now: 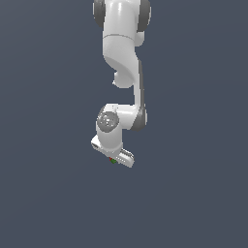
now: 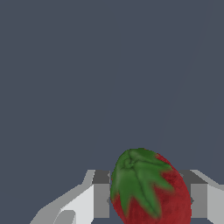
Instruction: Pick up the object and move it to a goal position.
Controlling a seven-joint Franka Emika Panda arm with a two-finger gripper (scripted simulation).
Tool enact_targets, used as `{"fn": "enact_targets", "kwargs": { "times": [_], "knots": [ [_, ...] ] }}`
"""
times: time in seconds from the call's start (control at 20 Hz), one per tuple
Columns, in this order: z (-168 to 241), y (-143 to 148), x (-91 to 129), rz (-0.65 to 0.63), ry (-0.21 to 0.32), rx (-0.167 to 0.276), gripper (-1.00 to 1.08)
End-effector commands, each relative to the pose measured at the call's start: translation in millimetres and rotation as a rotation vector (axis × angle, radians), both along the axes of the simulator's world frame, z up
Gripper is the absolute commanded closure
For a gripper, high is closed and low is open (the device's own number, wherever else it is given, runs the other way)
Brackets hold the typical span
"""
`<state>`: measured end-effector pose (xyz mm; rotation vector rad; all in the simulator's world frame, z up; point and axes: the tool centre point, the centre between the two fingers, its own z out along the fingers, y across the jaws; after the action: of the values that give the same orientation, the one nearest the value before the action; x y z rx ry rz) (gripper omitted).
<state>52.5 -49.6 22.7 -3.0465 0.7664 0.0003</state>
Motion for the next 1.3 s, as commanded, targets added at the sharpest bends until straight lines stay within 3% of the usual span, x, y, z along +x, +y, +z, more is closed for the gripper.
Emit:
{"fn": "enact_targets", "kwargs": {
  "times": [0.0,0.5,1.25],
  "knots": [
    [-0.1,0.1,0.0,0.0,0.0,0.0,1.08],
    [32.9,22.6,2.9,0.0,0.0,0.0,1.08],
    [173.0,116.0,17.3,-0.001,0.0,-0.001,1.08]
  ]
}}
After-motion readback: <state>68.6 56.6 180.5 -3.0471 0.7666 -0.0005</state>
